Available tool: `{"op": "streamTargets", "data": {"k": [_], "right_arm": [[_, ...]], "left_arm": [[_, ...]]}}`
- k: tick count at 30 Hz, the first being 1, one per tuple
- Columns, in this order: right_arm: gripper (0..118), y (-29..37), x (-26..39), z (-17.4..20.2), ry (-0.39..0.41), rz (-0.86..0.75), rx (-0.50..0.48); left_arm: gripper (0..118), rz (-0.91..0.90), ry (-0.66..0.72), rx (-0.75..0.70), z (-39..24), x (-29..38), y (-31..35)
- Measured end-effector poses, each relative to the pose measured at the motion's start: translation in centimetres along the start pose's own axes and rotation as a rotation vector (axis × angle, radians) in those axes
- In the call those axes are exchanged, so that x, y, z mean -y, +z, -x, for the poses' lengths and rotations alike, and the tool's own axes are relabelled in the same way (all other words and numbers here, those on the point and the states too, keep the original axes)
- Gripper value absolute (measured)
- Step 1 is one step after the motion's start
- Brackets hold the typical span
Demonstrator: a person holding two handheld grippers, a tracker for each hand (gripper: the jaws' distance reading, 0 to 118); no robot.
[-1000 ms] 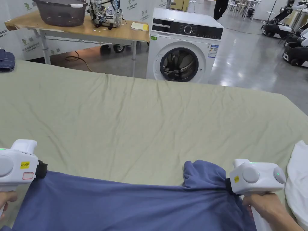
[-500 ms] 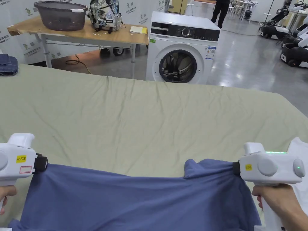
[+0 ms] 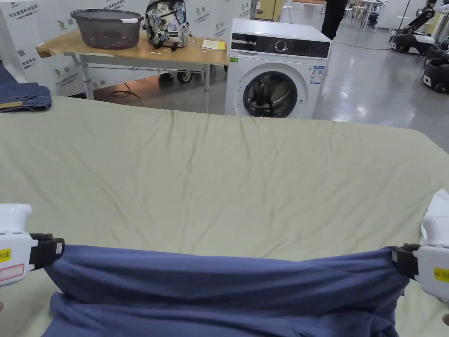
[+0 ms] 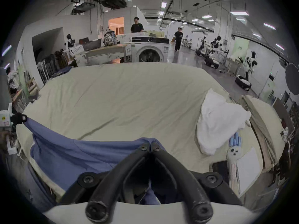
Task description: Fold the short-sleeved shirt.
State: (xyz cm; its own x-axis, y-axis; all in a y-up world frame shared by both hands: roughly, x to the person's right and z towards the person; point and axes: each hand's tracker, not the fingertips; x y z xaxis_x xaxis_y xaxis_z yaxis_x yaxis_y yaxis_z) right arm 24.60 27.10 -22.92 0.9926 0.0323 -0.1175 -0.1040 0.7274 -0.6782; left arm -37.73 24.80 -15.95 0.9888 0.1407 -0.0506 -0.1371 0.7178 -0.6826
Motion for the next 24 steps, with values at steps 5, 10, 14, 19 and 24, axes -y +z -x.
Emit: {"op": "streamTargets", "data": {"k": [5, 10, 14, 19, 24], "right_arm": [[0, 2.3, 4.8, 0.3, -0.008, 0.064, -0.007], [0, 2.7, 9.3, 0.3, -0.003, 0.176, -0.013], [0, 1.6, 12.0, 0.2, 0.001, 0.272, -0.024], [0, -1.1, 14.2, 0.1, 0.026, 0.380, -0.010], [0, -2.7, 15.4, -0.2, -0.008, 0.378, 0.000]], "left_arm": [[0, 0.035, 0.022, 0.005, 0.4, 3.8, 1.5], [0, 0.127, 0.025, 0.003, 0.6, 7.8, 1.9], [0, 0.222, 0.052, -0.003, 1.2, 10.5, 1.0], [0, 0.312, 0.018, -0.018, 1.1, 12.7, -0.9], [0, 0.314, 0.016, -0.026, 1.3, 12.5, -1.7]]}}
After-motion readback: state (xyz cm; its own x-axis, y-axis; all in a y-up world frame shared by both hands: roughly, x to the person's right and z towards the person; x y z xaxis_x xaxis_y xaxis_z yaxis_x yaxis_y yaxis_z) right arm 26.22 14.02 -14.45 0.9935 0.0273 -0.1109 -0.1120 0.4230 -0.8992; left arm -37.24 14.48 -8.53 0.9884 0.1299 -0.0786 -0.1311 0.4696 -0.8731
